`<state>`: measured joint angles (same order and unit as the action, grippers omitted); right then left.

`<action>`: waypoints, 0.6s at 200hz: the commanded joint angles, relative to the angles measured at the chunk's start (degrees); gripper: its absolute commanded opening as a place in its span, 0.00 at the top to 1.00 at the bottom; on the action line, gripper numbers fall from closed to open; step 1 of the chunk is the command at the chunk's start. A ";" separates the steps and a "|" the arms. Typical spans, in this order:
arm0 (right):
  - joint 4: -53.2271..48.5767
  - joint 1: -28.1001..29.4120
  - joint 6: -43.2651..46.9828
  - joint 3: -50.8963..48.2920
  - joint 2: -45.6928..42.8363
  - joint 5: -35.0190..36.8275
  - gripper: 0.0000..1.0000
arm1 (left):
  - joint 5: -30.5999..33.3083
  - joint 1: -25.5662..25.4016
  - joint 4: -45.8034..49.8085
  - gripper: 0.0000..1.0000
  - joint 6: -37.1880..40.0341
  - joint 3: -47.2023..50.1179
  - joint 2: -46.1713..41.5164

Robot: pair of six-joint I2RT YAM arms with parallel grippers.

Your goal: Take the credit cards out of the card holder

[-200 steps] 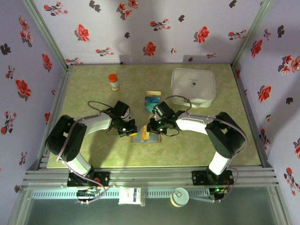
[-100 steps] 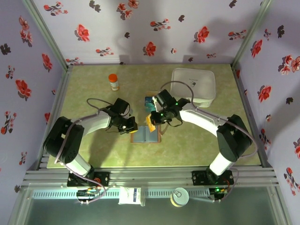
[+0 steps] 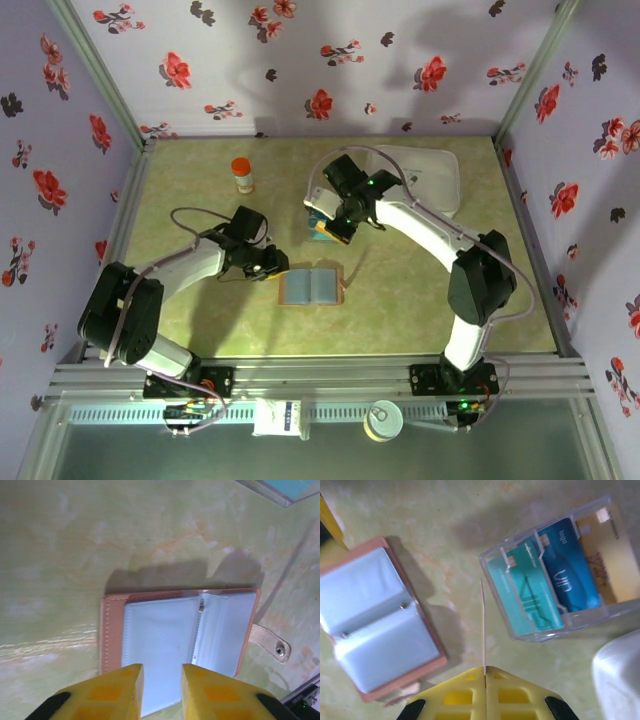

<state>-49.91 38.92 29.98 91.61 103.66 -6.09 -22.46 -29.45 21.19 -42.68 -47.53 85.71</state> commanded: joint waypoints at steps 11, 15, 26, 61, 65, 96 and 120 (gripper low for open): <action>-5.98 -2.05 13.96 9.41 5.68 2.20 1.00 | 1.36 1.25 2.78 0.71 1.78 1.95 -2.72; -6.59 -2.36 14.46 10.84 6.54 1.91 1.00 | 1.36 1.39 2.89 0.71 1.79 2.06 -2.89; -8.20 -3.08 15.73 14.44 8.91 1.22 1.00 | 1.43 1.66 3.08 0.70 1.83 2.46 -3.42; -13.27 -4.63 18.85 26.45 17.02 0.59 1.00 | 1.54 2.10 2.98 0.70 1.62 3.73 -4.60; -13.88 -4.79 19.14 27.85 17.93 0.64 1.00 | 1.54 2.16 3.05 0.70 1.63 3.83 -4.59; -17.69 -5.93 20.64 37.53 24.69 0.46 1.00 | 1.45 2.27 2.61 0.70 1.20 4.46 -4.59; -17.80 -6.30 21.70 41.74 27.89 0.77 1.00 | 1.45 2.37 2.41 0.70 1.02 4.87 -4.58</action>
<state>-63.70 33.12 48.38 128.79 128.62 -5.52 -21.50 -27.68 22.68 -42.41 -43.44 82.15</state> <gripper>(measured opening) 0.059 0.301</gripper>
